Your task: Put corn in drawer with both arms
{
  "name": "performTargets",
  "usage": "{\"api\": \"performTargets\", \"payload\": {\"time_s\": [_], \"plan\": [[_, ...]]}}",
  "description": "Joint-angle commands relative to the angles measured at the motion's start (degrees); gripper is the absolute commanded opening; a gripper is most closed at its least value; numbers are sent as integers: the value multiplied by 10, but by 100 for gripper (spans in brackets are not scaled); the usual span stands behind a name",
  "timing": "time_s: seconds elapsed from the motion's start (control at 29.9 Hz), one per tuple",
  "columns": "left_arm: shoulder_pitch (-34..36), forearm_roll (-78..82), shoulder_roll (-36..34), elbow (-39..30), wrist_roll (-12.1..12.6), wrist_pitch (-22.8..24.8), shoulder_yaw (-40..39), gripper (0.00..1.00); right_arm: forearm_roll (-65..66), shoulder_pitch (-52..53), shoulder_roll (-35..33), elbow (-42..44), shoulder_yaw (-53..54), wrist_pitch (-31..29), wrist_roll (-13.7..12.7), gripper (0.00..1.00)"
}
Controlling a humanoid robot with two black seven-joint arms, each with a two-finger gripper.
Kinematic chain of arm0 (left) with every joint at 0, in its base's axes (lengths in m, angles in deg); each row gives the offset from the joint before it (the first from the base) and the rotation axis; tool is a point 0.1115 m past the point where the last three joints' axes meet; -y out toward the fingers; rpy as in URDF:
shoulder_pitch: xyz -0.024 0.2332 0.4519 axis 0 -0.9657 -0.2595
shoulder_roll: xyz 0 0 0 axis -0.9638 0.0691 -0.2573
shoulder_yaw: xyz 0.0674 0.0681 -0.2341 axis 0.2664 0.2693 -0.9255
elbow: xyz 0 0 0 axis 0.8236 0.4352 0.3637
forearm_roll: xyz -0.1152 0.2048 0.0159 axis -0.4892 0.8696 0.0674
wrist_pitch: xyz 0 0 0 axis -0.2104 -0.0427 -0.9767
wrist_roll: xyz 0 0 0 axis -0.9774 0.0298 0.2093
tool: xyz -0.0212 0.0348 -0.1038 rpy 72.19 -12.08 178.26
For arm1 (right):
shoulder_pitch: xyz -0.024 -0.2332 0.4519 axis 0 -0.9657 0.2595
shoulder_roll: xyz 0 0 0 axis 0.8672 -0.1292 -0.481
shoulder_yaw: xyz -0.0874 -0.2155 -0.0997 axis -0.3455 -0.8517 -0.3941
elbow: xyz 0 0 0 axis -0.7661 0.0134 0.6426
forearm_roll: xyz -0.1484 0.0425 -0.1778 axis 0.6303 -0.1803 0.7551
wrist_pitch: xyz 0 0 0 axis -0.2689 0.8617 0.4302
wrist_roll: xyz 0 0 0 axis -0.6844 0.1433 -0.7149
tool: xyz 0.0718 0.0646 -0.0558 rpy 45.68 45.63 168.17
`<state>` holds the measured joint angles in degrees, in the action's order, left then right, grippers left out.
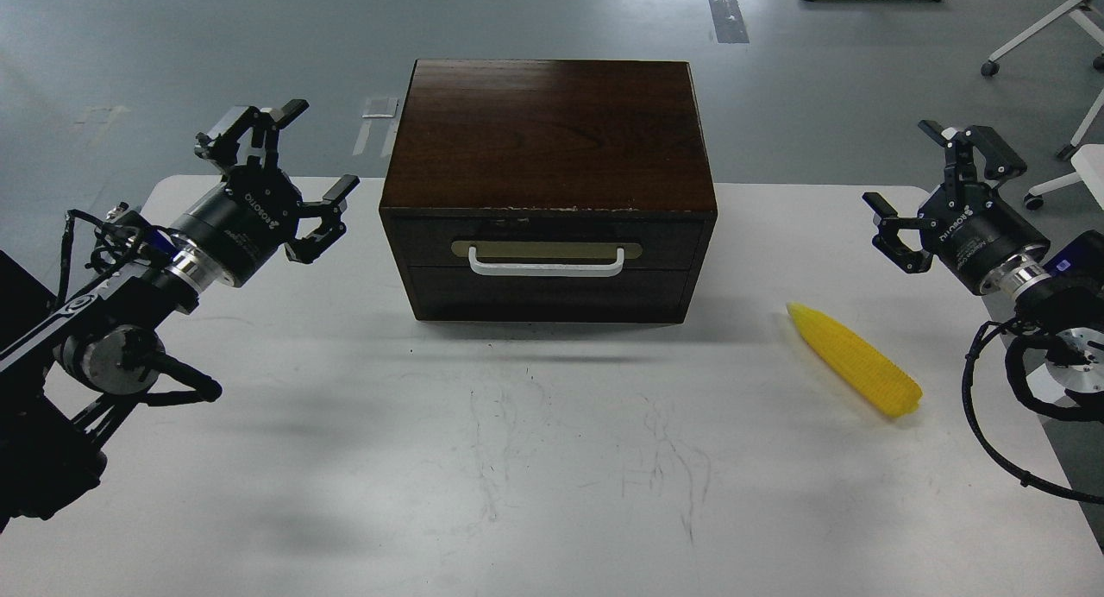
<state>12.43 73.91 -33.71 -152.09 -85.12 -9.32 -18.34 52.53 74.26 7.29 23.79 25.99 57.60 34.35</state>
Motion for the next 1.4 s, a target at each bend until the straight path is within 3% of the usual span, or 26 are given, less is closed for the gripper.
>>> {"api": "performTargets", "payload": {"time_s": [0.0,0.07,0.23,0.57,0.63,0.77,0.97,1.1,1.37], "plan": [[13,7,-31,5,-5,24,-3,98,0,0,-2,0,1,0,0,100],[39,7,-45,4,-24,30,-1,98,0,0,-4,0,1,0,0,100],[126,143,-84,-15,-116,51,5,98,0,3,-5,0,2,0,0,100],[293,544,-67,-131,-120,61,23,98,1,3,-5,4,1,0,0,100],[347,619,-42,-140,-123,61,69,98,5,1,-5,4,1,0,0,100],[511,762,-13,-137,-123,61,264,98,7,0,-5,7,0,0,0,100],[634,867,27,-131,-123,61,474,98,13,-1,-5,9,0,0,0,100],[669,910,60,-130,-123,61,525,98,13,-2,-5,9,1,0,0,100],[672,1019,129,-127,-123,61,567,98,13,-3,-5,9,1,0,0,100]]}}
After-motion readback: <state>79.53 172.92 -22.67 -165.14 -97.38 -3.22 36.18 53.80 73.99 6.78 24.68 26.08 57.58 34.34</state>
